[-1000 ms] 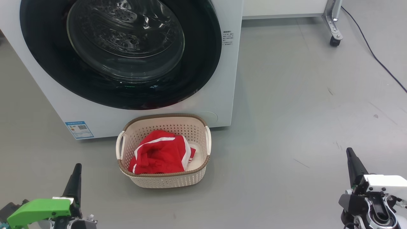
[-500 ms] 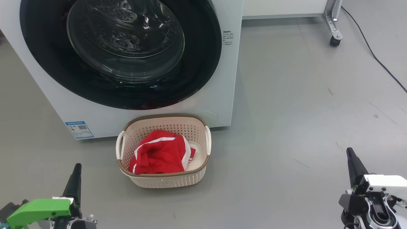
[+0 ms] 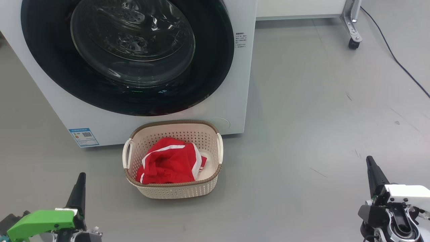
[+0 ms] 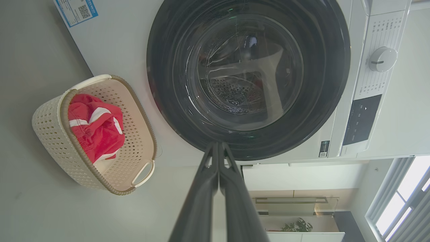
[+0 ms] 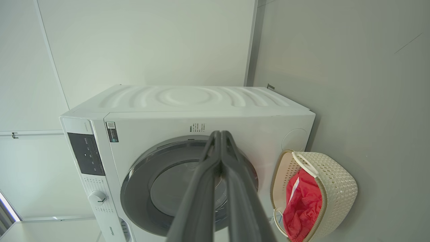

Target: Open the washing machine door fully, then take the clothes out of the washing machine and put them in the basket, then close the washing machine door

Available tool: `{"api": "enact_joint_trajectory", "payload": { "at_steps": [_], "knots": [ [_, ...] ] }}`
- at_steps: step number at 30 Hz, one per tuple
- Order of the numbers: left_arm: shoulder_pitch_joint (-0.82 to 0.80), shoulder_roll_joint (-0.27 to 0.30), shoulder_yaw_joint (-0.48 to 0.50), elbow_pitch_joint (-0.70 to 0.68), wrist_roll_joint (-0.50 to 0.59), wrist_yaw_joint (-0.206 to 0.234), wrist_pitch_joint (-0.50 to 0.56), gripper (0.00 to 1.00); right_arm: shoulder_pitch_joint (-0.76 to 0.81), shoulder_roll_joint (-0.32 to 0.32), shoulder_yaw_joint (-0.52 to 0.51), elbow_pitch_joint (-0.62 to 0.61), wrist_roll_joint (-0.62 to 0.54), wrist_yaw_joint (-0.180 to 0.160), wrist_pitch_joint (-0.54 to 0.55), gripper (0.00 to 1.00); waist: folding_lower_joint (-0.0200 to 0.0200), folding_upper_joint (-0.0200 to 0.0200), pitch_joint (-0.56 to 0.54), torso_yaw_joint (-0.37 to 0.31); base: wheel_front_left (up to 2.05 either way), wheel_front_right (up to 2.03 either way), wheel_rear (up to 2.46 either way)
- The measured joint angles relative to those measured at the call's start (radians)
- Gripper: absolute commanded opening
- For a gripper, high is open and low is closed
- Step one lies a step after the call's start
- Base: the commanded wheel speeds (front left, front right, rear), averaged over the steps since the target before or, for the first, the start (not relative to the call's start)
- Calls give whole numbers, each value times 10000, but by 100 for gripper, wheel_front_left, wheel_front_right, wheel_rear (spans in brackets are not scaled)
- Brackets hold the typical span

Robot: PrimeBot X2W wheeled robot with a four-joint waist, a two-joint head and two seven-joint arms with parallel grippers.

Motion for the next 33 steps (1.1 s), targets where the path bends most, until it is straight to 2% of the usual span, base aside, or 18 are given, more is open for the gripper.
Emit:
{"api": "enact_joint_trajectory", "payload": {
  "at_steps": [33],
  "knots": [
    [0,-4,44,-8,0,0,2,0,0,12,-29,-10,-4,0,31,0,0,0,1,0,0,0,0]
  ]
}}
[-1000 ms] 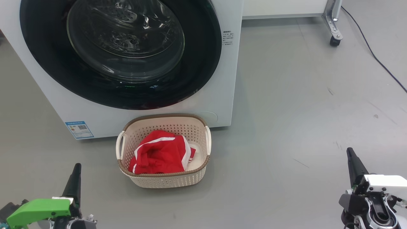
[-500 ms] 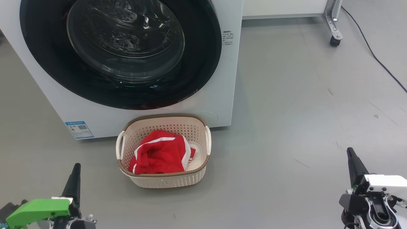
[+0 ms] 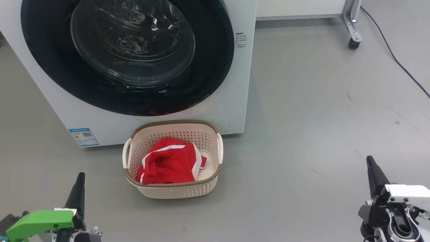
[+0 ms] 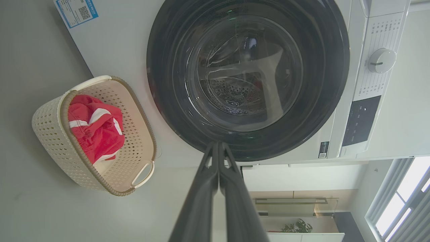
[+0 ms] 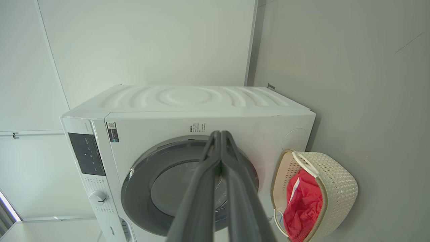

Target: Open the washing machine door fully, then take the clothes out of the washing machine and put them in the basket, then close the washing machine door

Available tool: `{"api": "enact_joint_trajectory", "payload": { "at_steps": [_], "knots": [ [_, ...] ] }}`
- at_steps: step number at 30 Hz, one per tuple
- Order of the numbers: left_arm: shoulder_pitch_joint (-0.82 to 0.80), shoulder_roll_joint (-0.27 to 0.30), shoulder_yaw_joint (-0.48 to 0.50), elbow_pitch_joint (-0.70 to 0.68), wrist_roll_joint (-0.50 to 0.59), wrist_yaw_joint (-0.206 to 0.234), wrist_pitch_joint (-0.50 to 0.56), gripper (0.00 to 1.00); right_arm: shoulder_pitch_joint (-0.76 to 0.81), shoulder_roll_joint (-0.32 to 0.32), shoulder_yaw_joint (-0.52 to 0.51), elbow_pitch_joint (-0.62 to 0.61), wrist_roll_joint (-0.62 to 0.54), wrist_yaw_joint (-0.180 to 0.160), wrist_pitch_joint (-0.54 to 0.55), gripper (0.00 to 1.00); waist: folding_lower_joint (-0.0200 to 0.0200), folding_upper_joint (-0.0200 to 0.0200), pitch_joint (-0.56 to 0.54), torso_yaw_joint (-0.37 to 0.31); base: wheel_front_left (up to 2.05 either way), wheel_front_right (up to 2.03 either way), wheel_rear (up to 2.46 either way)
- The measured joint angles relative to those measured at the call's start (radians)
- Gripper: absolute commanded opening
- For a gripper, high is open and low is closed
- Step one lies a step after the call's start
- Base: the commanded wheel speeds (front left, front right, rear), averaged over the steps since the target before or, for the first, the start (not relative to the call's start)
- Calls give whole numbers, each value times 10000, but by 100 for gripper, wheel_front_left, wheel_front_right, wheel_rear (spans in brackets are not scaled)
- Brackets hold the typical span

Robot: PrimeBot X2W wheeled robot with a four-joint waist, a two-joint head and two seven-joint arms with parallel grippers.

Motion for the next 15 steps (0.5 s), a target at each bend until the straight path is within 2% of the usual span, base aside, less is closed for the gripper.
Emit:
{"api": "enact_joint_trajectory", "payload": {
  "at_steps": [15],
  "knots": [
    [0,-2,13,-6,0,0,29,0,0,23,-12,-13,0,0,0,0,0,0,0,0,0,0,0]
  ]
}}
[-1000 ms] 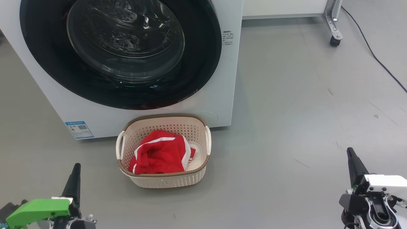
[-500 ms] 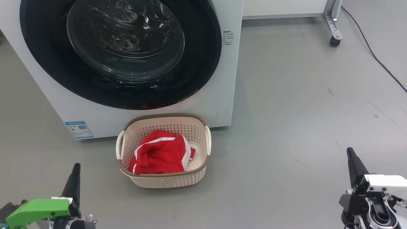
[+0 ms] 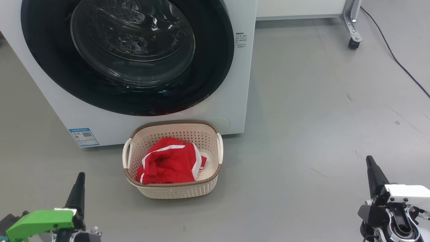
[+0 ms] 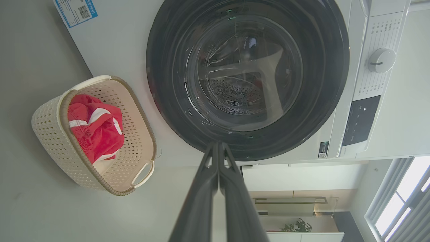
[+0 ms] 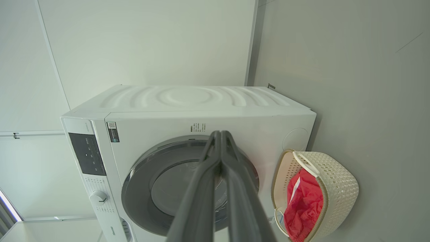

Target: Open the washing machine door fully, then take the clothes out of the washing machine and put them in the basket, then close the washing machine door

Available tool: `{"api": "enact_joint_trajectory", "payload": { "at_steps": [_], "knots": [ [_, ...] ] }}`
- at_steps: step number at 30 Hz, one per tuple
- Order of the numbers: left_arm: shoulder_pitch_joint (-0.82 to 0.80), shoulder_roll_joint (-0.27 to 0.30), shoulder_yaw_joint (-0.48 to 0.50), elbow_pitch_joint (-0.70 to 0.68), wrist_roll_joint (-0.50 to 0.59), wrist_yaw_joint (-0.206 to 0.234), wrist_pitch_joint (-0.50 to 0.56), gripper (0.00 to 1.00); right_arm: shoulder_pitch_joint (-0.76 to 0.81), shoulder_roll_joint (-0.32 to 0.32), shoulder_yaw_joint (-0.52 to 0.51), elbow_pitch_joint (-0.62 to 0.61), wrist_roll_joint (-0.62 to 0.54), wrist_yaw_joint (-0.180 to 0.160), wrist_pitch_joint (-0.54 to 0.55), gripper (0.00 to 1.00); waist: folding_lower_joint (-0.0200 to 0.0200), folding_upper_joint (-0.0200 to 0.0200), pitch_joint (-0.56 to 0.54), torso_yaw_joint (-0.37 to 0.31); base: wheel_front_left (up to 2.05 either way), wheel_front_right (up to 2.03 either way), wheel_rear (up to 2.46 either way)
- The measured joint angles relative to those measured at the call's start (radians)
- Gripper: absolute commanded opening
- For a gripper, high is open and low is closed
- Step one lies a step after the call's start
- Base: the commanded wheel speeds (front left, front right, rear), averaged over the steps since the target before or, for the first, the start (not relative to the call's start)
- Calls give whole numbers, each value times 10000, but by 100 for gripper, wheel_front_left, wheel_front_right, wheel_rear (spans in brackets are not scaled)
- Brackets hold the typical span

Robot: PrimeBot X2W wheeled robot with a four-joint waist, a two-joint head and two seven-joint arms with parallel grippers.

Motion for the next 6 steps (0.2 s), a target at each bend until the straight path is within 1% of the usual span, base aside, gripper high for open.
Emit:
{"api": "enact_joint_trajectory", "payload": {
  "at_steps": [6],
  "knots": [
    [0,0,4,-2,0,0,0,0,0,2,-6,-2,0,0,2,0,0,0,0,0,0,0,0]
  ]
}}
